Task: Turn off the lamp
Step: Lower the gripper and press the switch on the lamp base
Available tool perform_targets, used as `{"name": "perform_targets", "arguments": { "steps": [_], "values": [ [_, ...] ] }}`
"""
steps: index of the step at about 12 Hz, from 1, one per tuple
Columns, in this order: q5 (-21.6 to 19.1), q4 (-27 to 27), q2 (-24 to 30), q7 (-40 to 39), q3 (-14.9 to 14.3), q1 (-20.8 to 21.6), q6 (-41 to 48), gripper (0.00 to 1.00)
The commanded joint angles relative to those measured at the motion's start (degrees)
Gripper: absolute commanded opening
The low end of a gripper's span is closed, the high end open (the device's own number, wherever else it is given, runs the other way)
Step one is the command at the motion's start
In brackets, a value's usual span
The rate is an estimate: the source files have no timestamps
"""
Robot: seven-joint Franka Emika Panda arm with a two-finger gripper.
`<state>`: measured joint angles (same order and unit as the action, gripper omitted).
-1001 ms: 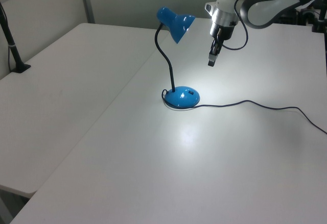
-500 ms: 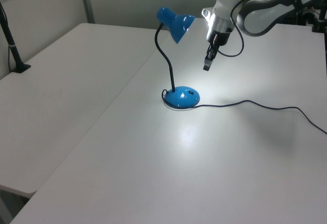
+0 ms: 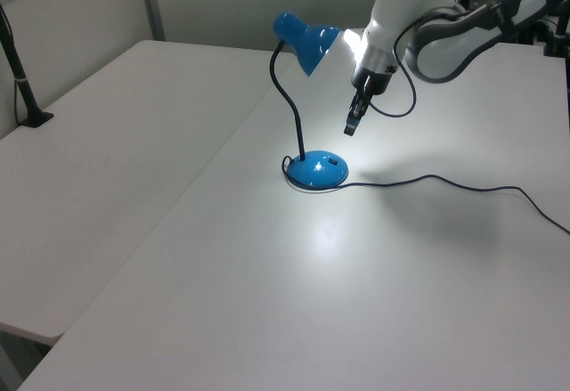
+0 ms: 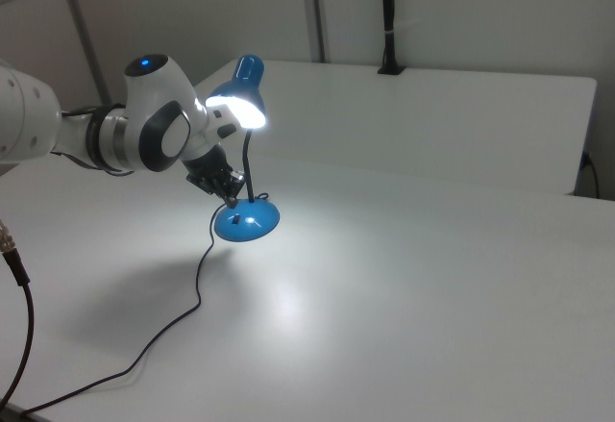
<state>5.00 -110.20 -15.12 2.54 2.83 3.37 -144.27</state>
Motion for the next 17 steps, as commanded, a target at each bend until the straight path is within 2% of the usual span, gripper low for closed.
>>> {"name": "perform_targets", "arguments": {
  "steps": [1,5,12,15,17],
  "values": [
    [0.0,-0.5,-1.8,0.2,-0.1,0.6,-4.9,0.0],
    [1.9,-0.5,-3.9,-0.4,0.2,1.2,-6.0,0.0],
    [2.4,0.2,-8.3,-0.3,0.2,1.5,-11.9,0.0],
    [2.4,-1.1,-8.3,-0.1,0.3,1.6,-10.9,0.0],
    [2.4,-1.1,-6.6,0.2,0.3,1.5,-3.5,0.0]
  ]
}}
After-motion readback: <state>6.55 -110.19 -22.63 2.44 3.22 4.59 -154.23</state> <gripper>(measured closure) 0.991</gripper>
